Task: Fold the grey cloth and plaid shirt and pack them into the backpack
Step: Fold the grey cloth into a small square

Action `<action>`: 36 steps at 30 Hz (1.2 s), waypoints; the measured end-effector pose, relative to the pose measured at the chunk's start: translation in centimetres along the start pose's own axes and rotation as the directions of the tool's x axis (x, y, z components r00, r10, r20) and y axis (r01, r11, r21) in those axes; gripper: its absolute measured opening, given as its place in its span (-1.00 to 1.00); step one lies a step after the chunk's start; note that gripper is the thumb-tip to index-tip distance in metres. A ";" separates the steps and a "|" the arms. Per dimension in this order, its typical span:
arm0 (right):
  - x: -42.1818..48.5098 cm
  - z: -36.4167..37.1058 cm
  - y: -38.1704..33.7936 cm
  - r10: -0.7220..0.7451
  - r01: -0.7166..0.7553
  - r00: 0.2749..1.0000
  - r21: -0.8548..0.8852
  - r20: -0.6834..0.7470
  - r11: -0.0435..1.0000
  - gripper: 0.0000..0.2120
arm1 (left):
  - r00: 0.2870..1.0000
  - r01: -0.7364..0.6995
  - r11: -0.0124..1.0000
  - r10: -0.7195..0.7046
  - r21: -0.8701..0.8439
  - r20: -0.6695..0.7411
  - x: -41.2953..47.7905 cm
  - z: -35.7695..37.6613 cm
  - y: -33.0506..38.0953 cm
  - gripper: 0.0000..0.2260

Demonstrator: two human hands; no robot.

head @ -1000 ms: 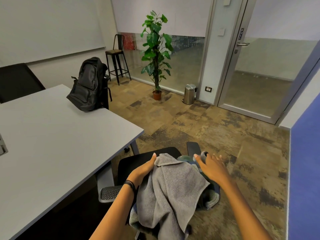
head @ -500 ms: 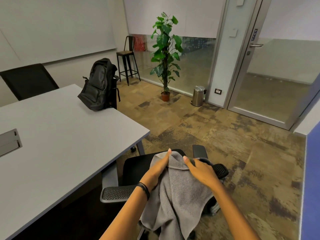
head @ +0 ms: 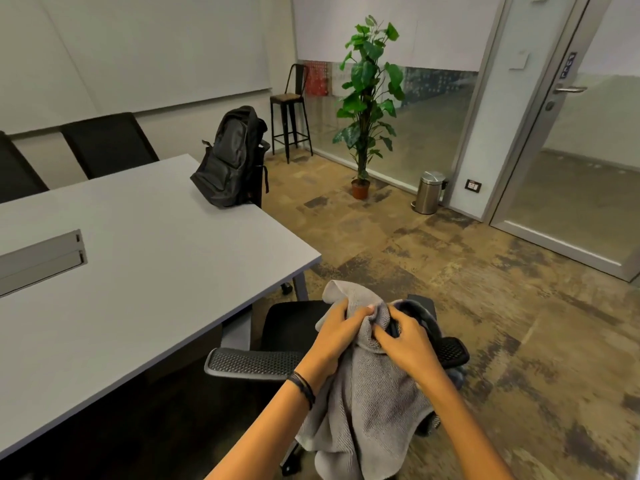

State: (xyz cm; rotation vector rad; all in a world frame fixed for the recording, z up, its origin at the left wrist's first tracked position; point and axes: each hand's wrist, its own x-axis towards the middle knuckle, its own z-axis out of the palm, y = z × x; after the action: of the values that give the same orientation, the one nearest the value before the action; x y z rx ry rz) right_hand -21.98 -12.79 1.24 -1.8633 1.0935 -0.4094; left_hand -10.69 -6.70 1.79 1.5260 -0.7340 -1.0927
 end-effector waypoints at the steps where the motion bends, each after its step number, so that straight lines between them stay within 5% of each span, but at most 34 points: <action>1: -0.1 0.1 -0.3 -0.020 0.020 1.000 0.004 -0.019 1.000 -0.53 | 1.000 -0.020 1.000 0.020 0.007 -0.021 -0.2 0.0 -0.2 -0.72; 9: -0.7 1.8 -3.9 -0.212 0.200 0.972 -0.116 -0.102 0.973 -0.40 | 0.958 -0.221 0.975 0.218 0.004 -0.185 -2.5 -2.3 0.8 -0.81; 17: -1.4 5.0 -9.7 -0.332 0.305 0.925 -0.158 -0.183 0.939 -0.38 | 0.915 -0.360 0.932 0.361 0.042 -0.181 -5.0 -7.6 3.9 -0.77; 36: -1.6 22.2 -25.3 -0.361 0.362 0.905 -0.037 -0.226 0.931 -0.40 | 0.857 -0.461 0.875 0.483 0.150 -0.181 -9.0 -31.3 6.2 -0.79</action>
State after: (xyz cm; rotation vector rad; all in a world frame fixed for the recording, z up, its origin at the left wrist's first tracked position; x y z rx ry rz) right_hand 4.73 5.35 10.72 -2.0550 0.8864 -0.8605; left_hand 15.09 12.35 10.37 1.4140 -0.9620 -0.5188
